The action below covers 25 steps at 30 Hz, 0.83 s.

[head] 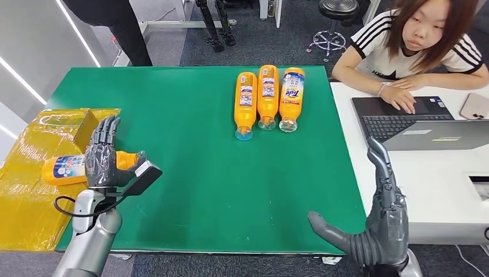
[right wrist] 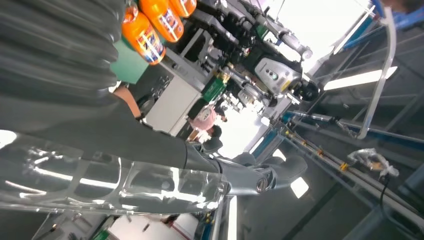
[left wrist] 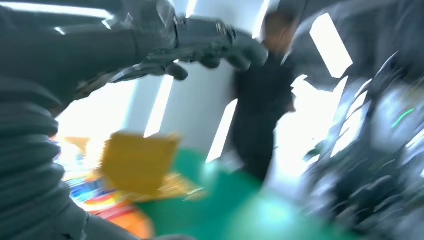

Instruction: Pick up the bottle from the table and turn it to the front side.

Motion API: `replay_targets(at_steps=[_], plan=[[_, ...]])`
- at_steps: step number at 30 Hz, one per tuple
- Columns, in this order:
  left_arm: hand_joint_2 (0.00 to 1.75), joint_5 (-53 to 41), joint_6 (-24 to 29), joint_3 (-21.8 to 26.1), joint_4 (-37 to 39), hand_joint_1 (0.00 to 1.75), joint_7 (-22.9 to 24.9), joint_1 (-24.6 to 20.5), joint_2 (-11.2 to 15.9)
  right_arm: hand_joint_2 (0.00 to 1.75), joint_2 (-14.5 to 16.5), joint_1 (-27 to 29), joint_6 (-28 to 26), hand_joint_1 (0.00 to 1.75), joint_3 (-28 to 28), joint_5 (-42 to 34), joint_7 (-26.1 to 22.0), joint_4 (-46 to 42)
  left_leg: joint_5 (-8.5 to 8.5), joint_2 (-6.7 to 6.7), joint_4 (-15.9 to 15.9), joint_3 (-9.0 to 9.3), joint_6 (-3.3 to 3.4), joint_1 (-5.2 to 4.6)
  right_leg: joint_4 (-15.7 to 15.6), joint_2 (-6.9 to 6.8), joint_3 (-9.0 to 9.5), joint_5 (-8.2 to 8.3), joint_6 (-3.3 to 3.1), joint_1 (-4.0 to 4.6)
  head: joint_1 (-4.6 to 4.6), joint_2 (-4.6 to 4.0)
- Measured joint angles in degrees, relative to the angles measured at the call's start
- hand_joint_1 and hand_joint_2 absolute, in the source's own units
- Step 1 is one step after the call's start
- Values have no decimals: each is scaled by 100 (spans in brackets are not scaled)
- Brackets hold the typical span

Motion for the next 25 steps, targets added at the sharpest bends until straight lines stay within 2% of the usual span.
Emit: replay_targets(at_steps=[3,7,10,13,21,25], plan=[[175,846,3,319,-499,0,-635,149,-362,175,-44,-8,-141,0,21,-126,-5,131,-1,0,0,-1,1,0,0,-1,0,0,0,0,0,0],[175,2335,-124,272,-1141,0,-731,284,-628,175,-83,10,-361,0,107,-318,-91,303,-1,-1,2,0,1,0,-1,-2,0,0,0,0,1,0],[175,3286,-488,-99,-1610,0,-592,427,-720,175,-87,18,-447,0,199,-524,-145,451,-1,-2,2,-1,1,1,0,-3,0,0,0,0,-1,0],[175,3875,-1022,-667,-2035,0,-444,592,-808,175,-87,1,-435,0,267,-806,-194,643,-3,-3,2,-3,4,0,-1,-3,0,-1,1,0,0,0],[175,4682,-1988,-2062,-2406,0,-192,796,-995,175,14,-61,-176,0,345,-1718,-222,1157,-7,-3,4,-4,10,-2,-4,-6,1,-2,2,-1,0,0],[175,4801,-2120,-2404,-2411,0,-110,826,-1025,175,80,38,-220,0,348,-1810,-230,1261,-8,-1,4,-3,10,-1,-3,-3,-1,-2,2,-1,-1,0]])
